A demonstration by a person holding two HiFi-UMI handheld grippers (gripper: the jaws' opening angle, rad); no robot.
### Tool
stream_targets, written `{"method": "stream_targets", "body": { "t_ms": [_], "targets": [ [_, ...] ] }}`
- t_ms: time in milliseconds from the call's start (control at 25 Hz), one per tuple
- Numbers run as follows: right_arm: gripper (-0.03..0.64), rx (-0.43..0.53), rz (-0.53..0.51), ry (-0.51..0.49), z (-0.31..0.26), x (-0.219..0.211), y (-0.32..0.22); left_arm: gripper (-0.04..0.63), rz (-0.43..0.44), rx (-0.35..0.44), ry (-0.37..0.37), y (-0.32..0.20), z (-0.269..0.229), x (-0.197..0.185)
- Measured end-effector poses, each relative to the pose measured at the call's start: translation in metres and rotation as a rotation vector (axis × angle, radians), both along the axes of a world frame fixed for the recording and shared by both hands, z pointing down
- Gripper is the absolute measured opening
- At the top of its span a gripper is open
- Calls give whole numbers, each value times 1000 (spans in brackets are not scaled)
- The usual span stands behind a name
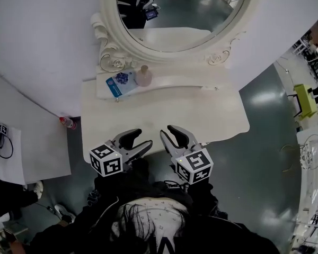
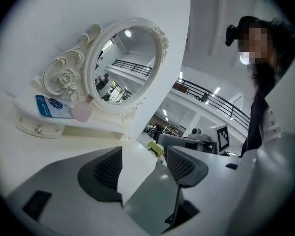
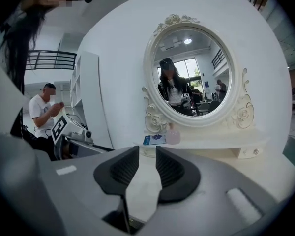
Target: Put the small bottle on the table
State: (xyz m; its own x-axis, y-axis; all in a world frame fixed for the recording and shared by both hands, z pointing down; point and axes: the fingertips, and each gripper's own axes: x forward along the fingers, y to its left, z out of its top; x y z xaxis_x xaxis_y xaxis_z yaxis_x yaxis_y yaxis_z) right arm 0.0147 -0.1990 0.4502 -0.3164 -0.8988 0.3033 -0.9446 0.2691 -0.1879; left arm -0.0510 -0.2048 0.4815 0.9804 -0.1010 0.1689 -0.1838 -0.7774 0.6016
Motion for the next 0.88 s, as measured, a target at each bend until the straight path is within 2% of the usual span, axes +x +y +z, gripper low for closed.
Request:
{"method": "stream_targets", "body": {
  "t_ms": [360, 640, 880],
  "targets": [
    [20, 30, -68, 5, -6, 28, 96, 282, -81, 15, -7, 92, -1, 30],
    [9, 29, -116, -25, -2, 32, 165, 272, -154, -33, 35, 162, -2, 35],
    [9, 25, -137, -69, 2, 22, 201, 270, -159, -26, -20, 210, -1, 23]
  ]
}}
